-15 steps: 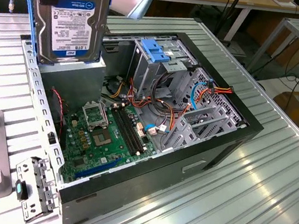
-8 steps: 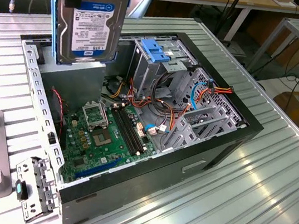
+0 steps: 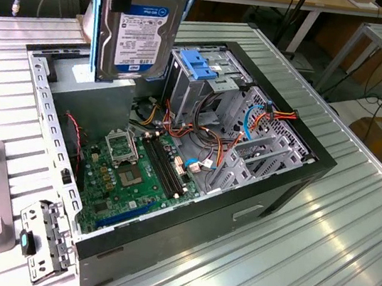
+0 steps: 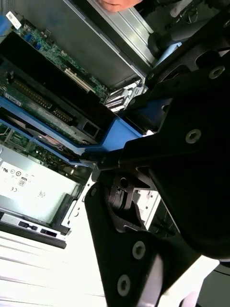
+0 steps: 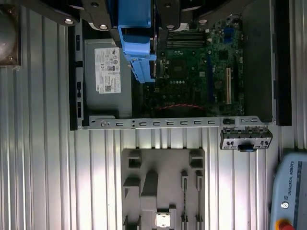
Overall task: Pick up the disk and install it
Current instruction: 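Pick up the disk, then insert the disk into the insertion slot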
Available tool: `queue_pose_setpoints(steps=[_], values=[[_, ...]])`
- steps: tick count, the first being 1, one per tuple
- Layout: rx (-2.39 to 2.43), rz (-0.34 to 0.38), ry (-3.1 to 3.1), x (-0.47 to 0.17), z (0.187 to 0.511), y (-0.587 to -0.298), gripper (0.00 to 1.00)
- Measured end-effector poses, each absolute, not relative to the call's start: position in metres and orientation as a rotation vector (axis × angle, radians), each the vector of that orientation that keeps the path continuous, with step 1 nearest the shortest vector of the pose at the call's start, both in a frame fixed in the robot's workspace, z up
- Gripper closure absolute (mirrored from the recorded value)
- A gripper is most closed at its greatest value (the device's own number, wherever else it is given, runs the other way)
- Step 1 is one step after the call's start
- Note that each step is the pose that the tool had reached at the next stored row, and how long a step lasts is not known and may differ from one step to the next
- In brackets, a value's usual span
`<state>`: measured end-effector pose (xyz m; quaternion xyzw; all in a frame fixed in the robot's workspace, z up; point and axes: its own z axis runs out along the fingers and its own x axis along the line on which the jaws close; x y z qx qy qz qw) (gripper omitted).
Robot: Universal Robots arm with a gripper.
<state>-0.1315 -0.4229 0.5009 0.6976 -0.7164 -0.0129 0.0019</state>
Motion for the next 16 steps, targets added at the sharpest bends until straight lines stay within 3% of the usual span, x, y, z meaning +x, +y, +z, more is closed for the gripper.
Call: queue_pose_setpoints(steps=[16], values=[[2.186,-0.039,-2.250,-0.1207,0.5004,-0.4234,0.63]])
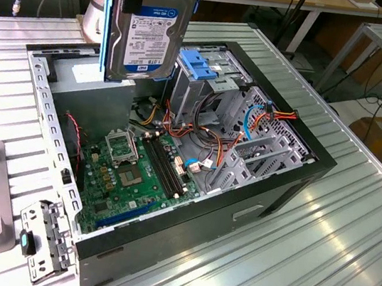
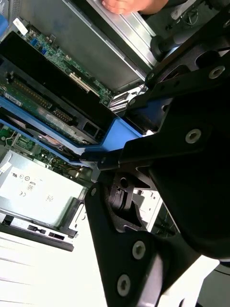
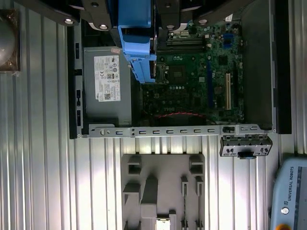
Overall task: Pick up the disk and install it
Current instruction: 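Insert the disk into the insertion slot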
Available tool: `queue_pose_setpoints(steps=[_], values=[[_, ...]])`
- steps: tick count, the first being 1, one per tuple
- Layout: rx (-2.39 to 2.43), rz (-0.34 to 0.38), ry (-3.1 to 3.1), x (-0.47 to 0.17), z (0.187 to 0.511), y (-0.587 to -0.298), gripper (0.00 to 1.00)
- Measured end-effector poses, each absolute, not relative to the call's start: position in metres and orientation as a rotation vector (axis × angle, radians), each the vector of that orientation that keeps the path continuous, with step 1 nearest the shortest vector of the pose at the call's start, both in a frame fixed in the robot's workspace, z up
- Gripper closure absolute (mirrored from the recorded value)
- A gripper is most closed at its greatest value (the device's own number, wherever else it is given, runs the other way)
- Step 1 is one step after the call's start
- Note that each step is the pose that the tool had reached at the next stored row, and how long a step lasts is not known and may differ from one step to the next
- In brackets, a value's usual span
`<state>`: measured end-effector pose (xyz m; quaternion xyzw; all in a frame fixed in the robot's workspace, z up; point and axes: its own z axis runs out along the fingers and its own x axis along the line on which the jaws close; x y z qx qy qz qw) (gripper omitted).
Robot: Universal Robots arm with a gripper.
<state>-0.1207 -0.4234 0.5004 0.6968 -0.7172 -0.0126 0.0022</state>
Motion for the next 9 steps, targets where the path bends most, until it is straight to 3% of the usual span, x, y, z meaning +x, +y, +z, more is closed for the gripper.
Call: queue_pose_setpoints(steps=[9], values=[[2.185,-0.037,-2.249,-0.121,0.500,-0.435,0.63]])
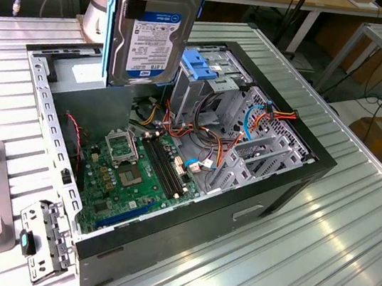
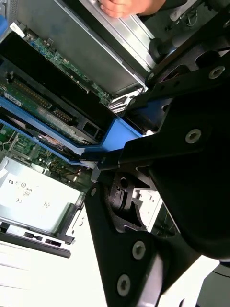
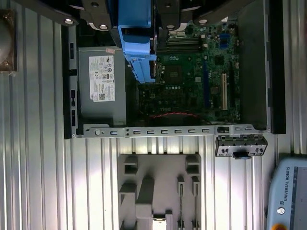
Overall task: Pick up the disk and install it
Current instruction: 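Insert the disk into the insertion slot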
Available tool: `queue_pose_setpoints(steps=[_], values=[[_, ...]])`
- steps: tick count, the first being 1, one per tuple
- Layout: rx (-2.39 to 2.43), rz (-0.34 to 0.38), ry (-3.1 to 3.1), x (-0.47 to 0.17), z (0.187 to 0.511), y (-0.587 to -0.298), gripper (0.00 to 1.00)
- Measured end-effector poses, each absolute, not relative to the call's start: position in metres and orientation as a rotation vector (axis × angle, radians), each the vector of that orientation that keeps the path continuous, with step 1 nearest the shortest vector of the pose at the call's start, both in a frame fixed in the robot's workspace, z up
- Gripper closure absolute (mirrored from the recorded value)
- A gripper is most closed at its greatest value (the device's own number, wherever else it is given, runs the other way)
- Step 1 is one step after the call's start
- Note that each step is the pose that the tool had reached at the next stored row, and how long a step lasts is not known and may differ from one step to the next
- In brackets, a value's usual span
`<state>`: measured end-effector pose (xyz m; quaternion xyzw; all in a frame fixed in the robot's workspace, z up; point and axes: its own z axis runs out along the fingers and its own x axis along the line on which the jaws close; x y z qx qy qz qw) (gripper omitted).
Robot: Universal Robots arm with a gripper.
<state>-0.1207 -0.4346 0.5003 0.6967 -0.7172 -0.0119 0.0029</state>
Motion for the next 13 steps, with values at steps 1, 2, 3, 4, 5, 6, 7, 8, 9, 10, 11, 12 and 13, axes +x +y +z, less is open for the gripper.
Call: queue_pose_setpoints(steps=[1,2,3,4,5,6,7,8,9,10,11,12,13], values=[[2.185,-0.036,-2.249,-0.121,0.500,-0.436,0.63],[2.184,-0.036,-2.249,-0.121,0.500,-0.438,0.63],[2.184,-0.035,-2.248,-0.121,0.500,-0.440,0.63],[2.184,-0.034,-2.248,-0.121,0.500,-0.441,0.63],[2.183,-0.033,-2.247,-0.121,0.500,-0.442,0.63],[2.183,-0.032,-2.247,-0.121,0.500,-0.443,0.63],[2.182,-0.031,-2.246,-0.121,0.500,-0.444,0.63],[2.182,-0.029,-2.246,-0.121,0.500,-0.446,0.63],[2.181,-0.028,-2.245,-0.121,0.500,-0.447,0.63],[2.180,-0.027,-2.245,-0.121,0.500,-0.448,0.63],[2.179,-0.025,-2.244,-0.121,0.500,-0.450,0.63],[2.179,-0.023,-2.243,-0.121,0.500,-0.452,0.63],[2.178,-0.021,-2.242,-0.121,0.500,-0.453,0.63]])
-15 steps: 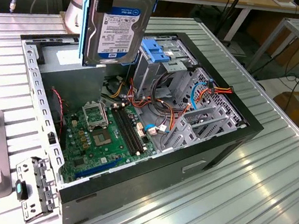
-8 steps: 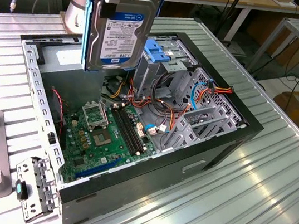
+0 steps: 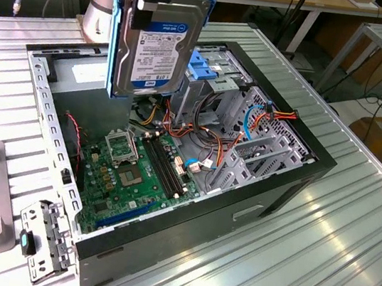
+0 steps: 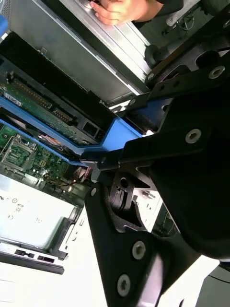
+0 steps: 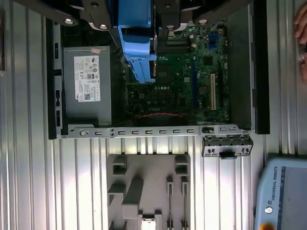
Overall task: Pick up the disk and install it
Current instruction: 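Insert the disk into the insertion slot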
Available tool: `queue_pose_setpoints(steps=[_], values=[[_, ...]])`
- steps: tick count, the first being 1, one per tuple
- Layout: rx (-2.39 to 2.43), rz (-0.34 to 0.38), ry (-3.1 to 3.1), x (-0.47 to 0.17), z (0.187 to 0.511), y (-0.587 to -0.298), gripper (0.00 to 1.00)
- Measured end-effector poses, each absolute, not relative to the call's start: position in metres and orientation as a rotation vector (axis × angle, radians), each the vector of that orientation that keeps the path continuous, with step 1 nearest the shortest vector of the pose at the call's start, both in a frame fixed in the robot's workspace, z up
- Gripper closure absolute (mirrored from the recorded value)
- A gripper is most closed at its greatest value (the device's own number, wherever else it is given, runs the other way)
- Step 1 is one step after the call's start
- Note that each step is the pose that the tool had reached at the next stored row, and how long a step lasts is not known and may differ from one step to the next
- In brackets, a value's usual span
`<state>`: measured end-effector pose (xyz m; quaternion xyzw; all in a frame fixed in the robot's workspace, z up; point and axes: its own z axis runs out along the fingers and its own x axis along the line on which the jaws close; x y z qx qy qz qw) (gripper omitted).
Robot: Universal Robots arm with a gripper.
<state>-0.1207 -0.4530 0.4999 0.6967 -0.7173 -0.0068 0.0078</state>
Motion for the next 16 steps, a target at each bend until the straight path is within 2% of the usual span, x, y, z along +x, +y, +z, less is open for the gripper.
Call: queue_pose_setpoints(steps=[16], values=[[2.173,-0.010,-2.237,-0.100,0.498,-0.457,0.63]])
